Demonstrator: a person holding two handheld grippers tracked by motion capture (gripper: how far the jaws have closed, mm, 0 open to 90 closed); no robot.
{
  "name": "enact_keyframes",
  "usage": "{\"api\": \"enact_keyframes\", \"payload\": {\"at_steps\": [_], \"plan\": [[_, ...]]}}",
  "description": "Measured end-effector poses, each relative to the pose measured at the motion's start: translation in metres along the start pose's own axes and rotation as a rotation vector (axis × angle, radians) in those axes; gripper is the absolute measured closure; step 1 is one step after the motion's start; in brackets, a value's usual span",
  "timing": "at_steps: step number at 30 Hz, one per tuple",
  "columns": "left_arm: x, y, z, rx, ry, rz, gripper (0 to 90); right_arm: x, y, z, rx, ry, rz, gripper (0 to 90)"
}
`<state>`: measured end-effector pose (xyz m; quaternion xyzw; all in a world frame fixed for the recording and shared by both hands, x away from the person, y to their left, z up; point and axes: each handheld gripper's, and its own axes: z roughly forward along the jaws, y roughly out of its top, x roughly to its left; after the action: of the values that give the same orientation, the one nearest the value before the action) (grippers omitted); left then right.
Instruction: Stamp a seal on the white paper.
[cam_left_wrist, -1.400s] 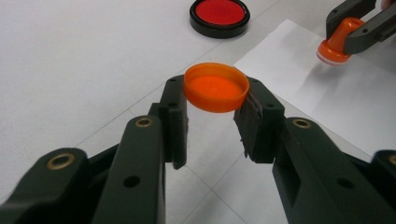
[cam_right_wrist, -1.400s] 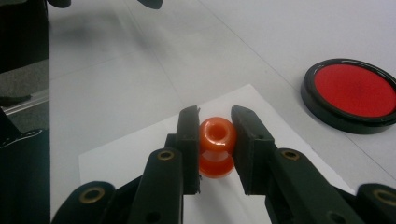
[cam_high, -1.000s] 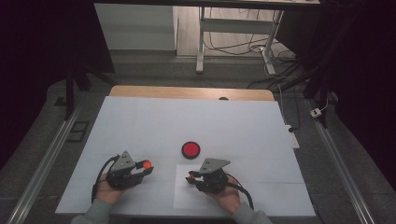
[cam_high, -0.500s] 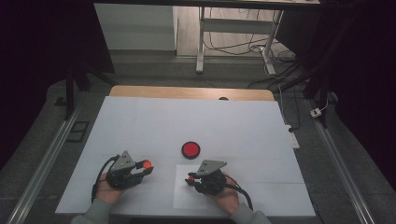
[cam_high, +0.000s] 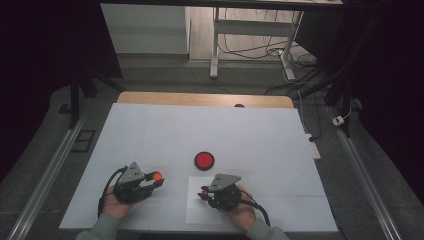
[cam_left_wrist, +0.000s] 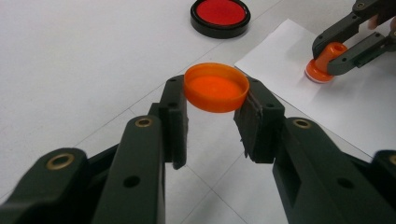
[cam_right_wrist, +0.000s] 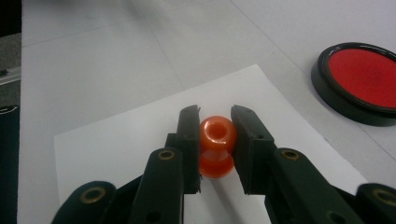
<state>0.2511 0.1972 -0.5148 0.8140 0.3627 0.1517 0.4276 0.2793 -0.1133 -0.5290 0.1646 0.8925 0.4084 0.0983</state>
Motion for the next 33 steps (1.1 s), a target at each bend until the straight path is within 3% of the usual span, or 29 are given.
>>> {"api": "enact_keyframes", "payload": {"at_steps": [33], "plan": [[0.0013,0.0000,-0.0021,-0.006,0.005,-0.004,64.3,0.0005,-0.0018,0.0005,-0.016,-0.003,0.007,73.1]]}}
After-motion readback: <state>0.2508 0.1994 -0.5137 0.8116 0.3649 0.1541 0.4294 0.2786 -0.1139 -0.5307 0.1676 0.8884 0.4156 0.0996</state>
